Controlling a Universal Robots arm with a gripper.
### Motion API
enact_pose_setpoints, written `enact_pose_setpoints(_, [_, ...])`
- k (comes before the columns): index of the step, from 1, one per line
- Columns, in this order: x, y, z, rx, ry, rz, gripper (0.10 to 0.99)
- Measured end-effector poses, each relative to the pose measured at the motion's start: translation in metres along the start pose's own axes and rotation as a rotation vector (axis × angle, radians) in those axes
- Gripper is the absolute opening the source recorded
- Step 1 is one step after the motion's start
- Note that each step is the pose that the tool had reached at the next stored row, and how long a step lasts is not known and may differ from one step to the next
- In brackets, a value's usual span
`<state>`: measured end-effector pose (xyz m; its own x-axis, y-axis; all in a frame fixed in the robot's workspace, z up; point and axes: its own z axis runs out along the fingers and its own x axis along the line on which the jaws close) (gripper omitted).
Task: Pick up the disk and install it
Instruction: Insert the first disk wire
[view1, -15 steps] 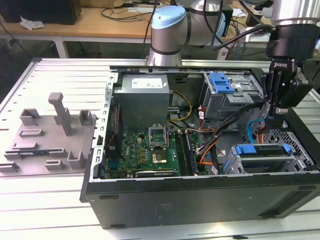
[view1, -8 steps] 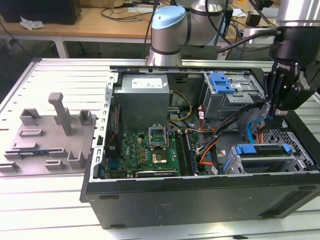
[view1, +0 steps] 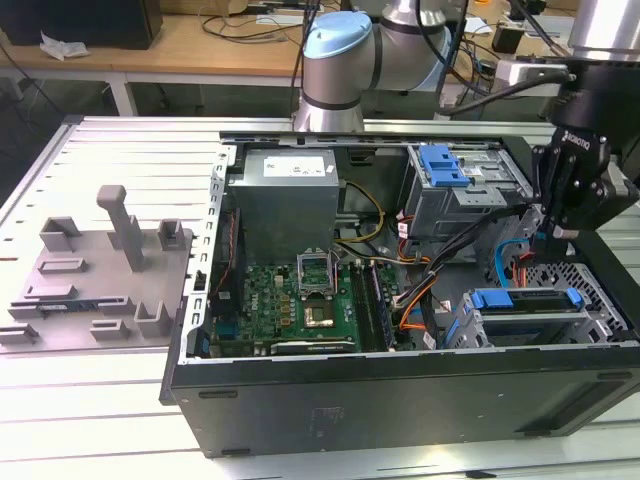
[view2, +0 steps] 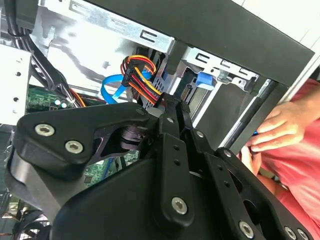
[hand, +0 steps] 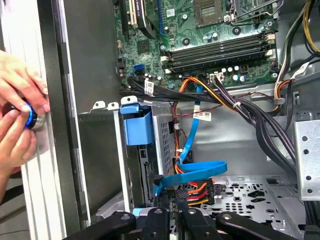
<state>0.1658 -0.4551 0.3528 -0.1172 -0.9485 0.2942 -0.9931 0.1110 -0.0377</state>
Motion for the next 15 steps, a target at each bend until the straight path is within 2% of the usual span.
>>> enact_pose_setpoints(4, [0.0088,-0.0009,0.0018,-0.005,-0.0368,0.0,0.169])
enact_pose_setpoints(5, [0.0125,-0.0013,0.0028,-0.008,-0.052,0.0,0.169])
enact_pose_setpoints(6, [0.0153,-0.0016,0.0037,-0.01,-0.0636,0.0,0.169])
enact_pose_setpoints(7, [0.0171,-0.0018,0.0041,-0.011,-0.071,-0.001,0.169])
enact_pose_setpoints(8, [0.0203,-0.0022,0.0051,-0.013,-0.0838,-0.001,0.169])
enact_pose_setpoints(14, [0.026,-0.0029,0.0068,-0.018,-0.1314,-0.004,0.169])
enact_pose_setpoints(15, [0.0277,-0.0031,0.0071,-0.019,-0.1447,-0.005,0.169])
